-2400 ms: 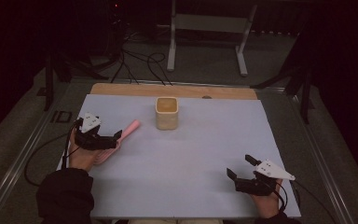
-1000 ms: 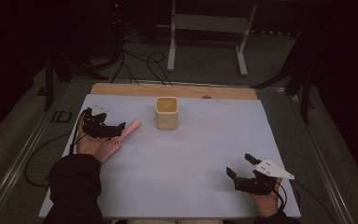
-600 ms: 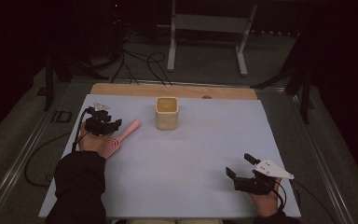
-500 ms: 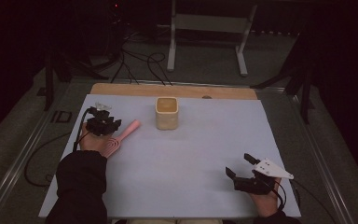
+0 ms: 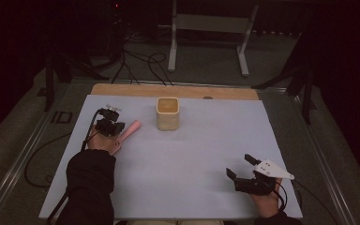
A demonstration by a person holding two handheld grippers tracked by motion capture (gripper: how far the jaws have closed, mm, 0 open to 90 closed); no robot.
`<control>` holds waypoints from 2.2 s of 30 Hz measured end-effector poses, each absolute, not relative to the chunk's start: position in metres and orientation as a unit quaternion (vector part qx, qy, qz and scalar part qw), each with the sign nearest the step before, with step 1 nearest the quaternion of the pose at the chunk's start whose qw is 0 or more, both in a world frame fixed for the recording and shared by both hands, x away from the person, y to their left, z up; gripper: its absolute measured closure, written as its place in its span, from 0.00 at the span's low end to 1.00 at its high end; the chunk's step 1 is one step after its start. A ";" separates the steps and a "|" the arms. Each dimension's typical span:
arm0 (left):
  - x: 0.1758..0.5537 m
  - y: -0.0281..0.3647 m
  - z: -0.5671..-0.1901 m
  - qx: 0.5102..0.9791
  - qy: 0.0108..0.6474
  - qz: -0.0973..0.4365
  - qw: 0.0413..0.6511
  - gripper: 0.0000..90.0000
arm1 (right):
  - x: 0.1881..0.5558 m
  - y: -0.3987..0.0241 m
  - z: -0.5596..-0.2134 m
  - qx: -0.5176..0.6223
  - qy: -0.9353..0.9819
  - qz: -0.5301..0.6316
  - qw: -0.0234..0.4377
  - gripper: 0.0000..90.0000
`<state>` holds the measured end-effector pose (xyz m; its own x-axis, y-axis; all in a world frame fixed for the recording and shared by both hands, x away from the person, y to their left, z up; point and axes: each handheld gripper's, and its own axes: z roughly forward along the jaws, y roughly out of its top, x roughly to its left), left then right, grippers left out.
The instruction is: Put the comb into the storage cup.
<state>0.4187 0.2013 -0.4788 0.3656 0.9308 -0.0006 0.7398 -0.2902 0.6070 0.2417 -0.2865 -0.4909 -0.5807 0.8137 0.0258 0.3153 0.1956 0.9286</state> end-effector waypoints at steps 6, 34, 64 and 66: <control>0.424 0.194 -0.486 0.798 0.535 0.147 0.235 1.00 | 0.242 -0.286 -0.491 0.385 0.733 0.504 0.245 0.10; 0.389 0.178 -0.488 0.822 0.487 0.122 0.271 0.99 | 0.245 -0.284 -0.491 0.384 0.734 0.506 0.242 0.10; 0.330 0.230 -0.491 0.795 0.503 0.114 0.319 0.93 | 0.246 -0.281 -0.493 0.384 0.737 0.501 0.241 0.11; 0.326 0.230 -0.485 0.789 0.491 0.119 0.349 0.92 | 0.247 -0.282 -0.493 0.383 0.737 0.501 0.243 0.10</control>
